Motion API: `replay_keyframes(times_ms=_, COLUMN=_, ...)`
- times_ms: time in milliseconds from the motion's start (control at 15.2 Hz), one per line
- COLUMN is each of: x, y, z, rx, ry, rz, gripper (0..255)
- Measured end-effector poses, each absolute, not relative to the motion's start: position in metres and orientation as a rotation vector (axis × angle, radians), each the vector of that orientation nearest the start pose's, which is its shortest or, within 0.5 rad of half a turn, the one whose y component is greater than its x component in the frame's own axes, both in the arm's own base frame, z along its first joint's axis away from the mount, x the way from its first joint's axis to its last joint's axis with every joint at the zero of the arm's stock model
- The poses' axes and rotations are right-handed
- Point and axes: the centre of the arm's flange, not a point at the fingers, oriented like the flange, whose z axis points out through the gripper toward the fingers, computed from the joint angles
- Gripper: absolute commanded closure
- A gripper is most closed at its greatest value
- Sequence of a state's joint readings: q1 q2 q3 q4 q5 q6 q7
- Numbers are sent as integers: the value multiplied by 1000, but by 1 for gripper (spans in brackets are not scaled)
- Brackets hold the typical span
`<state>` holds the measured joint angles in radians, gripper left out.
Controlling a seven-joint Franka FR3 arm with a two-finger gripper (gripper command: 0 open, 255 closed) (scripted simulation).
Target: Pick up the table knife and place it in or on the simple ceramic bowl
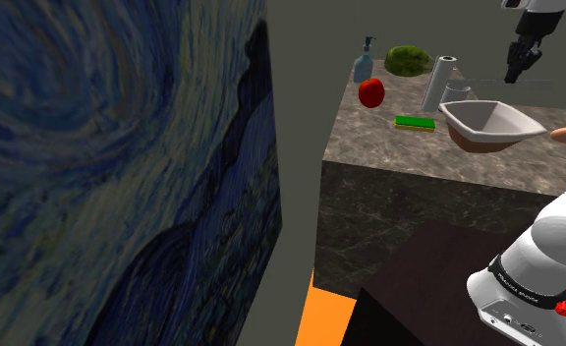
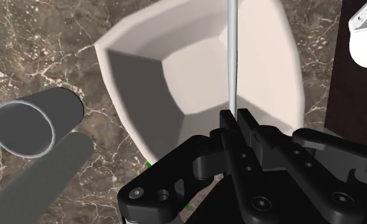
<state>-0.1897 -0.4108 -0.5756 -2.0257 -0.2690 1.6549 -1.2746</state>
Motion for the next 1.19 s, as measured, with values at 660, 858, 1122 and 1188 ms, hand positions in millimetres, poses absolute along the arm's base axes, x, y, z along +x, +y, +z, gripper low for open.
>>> replay_keyframes(times_ms=660, x=264, y=-377, z=543, rx=-3022, ry=-897, rz=81, gripper=255)
replay_keyframes(times_ms=858, x=264, y=-376, z=528, rx=-3022, ry=-897, rz=80, gripper=255)
replay_keyframes(times_ms=1122, x=263, y=-376, z=506, rx=-3022, ry=-897, rz=81, gripper=255)
replay_keyframes(times_ms=1188, x=264, y=-377, z=501, rx=-3022, ry=-897, rz=81, gripper=255)
